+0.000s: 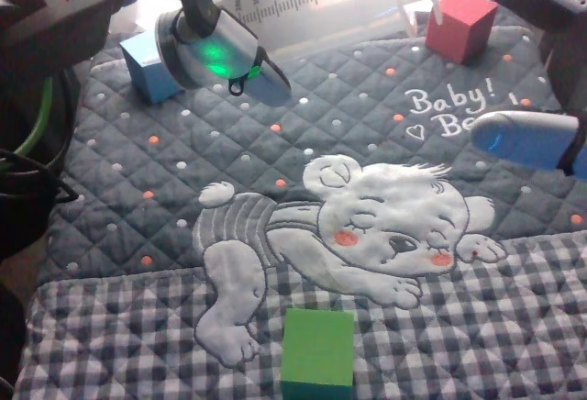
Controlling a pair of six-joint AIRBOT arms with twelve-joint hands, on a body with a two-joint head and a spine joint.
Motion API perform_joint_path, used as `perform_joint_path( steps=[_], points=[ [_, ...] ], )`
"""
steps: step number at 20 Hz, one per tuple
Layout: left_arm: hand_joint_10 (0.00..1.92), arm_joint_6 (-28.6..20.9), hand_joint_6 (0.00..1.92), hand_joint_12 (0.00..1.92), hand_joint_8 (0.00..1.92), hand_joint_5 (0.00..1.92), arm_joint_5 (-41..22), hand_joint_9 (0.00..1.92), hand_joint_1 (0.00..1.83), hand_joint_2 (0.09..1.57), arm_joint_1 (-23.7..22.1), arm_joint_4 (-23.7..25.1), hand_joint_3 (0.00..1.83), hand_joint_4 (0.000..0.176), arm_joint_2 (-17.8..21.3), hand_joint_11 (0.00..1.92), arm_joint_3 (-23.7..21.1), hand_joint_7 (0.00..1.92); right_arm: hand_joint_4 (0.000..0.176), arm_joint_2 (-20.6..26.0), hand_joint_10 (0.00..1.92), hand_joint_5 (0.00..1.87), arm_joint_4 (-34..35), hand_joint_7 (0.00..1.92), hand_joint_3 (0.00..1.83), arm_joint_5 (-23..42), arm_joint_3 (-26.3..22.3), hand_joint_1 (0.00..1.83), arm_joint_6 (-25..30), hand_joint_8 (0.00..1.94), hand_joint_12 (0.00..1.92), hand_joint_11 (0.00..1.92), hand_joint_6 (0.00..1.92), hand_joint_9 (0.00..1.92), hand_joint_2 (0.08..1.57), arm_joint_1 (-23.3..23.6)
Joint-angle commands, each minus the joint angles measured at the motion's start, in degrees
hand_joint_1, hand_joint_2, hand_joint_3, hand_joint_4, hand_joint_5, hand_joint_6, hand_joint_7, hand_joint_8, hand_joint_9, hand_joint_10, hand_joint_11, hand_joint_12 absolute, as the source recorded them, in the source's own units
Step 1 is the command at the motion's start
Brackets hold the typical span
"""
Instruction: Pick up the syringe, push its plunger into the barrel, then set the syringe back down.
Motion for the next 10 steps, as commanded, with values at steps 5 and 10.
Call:
perform_joint_path(
  steps=[5, 10],
  points=[
    [1.92, -0.3, 1.92, 1.92, 1.92, 1.13, -5.0, 1.45, 1.61, 1.09, -0.1, 1.0, 0.00, 0.174, 0.0, 1.49, -0.2, 1.35, 0.008, 1.5, 0.01, 0.21, -0.2, 0.23, 0.01, 6.6, -0.1, 0.21, 0.4, 0.01, 0.01, 0.18, 0.00, 0.21, 0.92, 0.5],
    [1.92, -0.3, 1.92, 1.92, 1.92, 1.06, -3.4, 1.42, 1.59, 1.11, 0.3, 3.0, 0.00, 0.175, -0.1, 1.48, -0.6, 1.31, 0.000, 2.4, 0.01, 0.21, -0.5, 0.24, 0.00, 6.5, -0.1, 0.21, 0.4, 0.00, 0.01, 0.17, 0.00, 0.23, 0.85, 0.8]
  ],
)
